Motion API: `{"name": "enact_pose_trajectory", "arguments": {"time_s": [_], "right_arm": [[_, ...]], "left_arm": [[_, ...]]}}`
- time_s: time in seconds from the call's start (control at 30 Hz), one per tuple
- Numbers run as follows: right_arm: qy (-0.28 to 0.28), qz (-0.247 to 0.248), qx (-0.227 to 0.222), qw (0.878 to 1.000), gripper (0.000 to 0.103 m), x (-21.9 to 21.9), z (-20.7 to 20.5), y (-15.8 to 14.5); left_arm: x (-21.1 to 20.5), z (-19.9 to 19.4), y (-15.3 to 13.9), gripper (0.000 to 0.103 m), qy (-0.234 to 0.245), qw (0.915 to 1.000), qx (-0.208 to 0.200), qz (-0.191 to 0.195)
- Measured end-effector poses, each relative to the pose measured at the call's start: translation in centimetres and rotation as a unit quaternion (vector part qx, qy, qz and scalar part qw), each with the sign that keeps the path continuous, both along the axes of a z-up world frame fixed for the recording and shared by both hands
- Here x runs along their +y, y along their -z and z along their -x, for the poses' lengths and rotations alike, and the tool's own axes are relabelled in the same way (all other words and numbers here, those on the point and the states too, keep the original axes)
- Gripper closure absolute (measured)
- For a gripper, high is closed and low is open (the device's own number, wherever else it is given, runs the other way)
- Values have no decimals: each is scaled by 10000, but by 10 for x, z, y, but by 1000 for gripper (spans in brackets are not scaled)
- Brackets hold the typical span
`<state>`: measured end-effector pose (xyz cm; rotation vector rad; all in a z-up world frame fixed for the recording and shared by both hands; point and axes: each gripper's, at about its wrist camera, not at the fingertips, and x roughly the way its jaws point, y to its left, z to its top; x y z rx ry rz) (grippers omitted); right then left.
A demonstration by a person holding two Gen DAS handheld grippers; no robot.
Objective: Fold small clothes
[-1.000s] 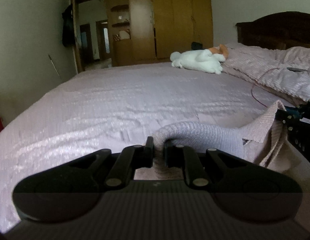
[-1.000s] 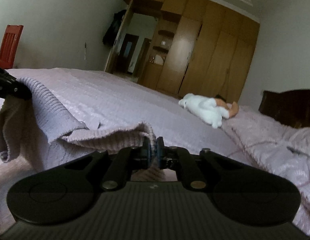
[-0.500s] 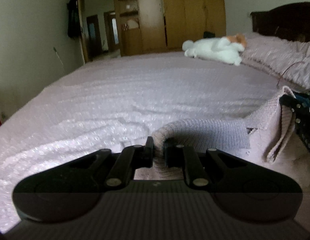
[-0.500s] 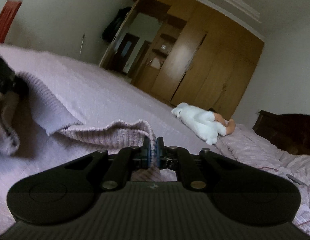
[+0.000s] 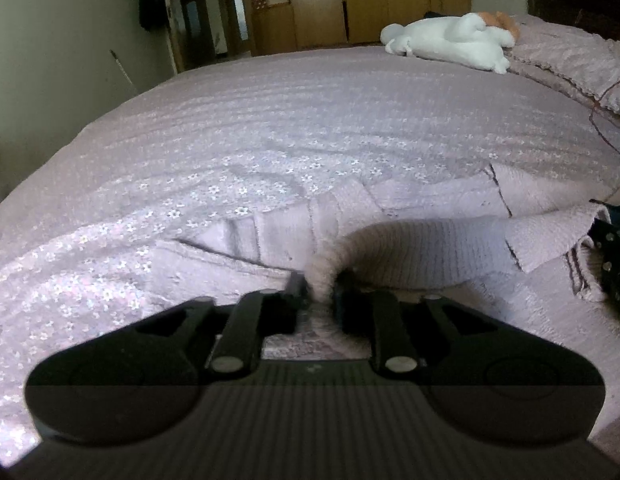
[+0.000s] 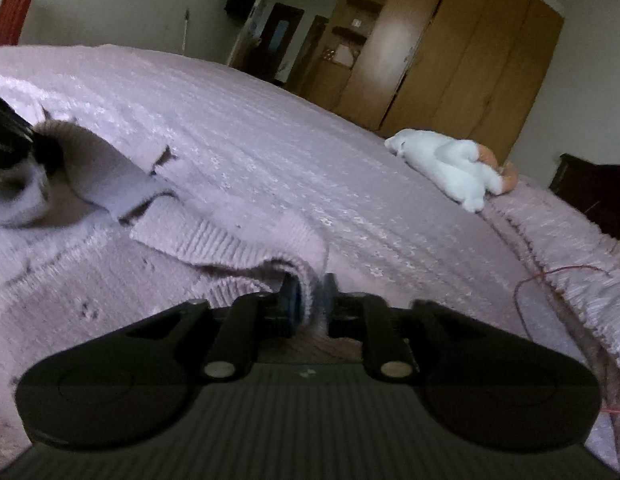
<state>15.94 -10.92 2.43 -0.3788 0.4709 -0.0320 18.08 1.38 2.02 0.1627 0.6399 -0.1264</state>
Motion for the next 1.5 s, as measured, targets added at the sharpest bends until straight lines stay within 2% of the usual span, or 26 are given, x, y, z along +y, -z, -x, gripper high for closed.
{"name": "enact_pose_trajectory", "arguments": {"time_s": [0.03, 0.07, 0.1, 0.23, 0.3, 0.4, 0.5, 0.77, 0.9, 1.03, 1.13, 1.23, 1.27, 1.3, 1.33, 1.4, 1.47, 1.5], "right_arm": [[-37, -49, 21, 10000, 69, 0, 3, -5], [-120, -129, 43, 9998, 57, -1, 7, -11], [-221, -230, 31, 9995, 48, -3, 9, -18], [-600, -545, 67, 9967, 38, -14, 26, -53], [-780, -666, 204, 9945, 31, -18, 35, -66], [-1109, -843, 505, 9890, 27, -25, 43, -75], [-1277, -855, 702, 9856, 27, -25, 44, -72], [-1070, -771, 1385, 9815, 27, -34, 28, -40], [-962, -769, 1424, 9821, 27, -36, 24, -29], [-919, -767, 1355, 9835, 28, -35, 23, -27], [-855, -789, 1275, 9850, 36, -35, 21, -27], [-786, -796, 1220, 9862, 49, -35, 19, -26], [-791, -807, 1207, 9862, 55, -35, 18, -25], [-814, -806, 1195, 9862, 62, -35, 18, -26], [-837, -802, 1182, 9862, 65, -35, 18, -26], [-826, -816, 1099, 9871, 82, -35, 18, -29], [-745, -941, 957, 9881, 92, -39, 19, -33], [-670, -999, 869, 9889, 92, -42, 19, -35]], "left_arm": [[1, 1, -4, 67, -71, 10000, 4, -1], [2, 2, -7, 60, -121, 9999, -6, 27], [5, 4, -12, 58, -146, 9999, -20, 82], [11, 19, -29, 57, -160, 9994, -59, 311], [14, 28, -37, 53, -175, 9991, -73, 386], [14, 40, -47, 52, -83, 9987, -80, 495], [12, 49, -52, 51, 104, 9986, -7, 518], [-4, 63, -36, 46, 640, 9974, 256, 228], [-16, 64, -23, 42, 928, 9950, 343, -119], [-27, 59, -6, 42, 807, 9937, 344, -692], [-29, 58, -2, 40, 815, 9933, 171, -800], [-28, 56, 0, 42, 874, 9928, 67, -814], [-28, 56, 0, 53, 893, 9932, 49, -751], [-26, 55, -1, 78, 942, 9935, 52, -639], [-25, 55, -3, 88, 971, 9938, 80, -527], [-23, 55, -6, 92, 926, 9947, -2, -444], [-19, 55, -13, 93, 851, 9956, -168, -358], [-15, 54, -18, 93, 765, 9962, -274, -318]]}}
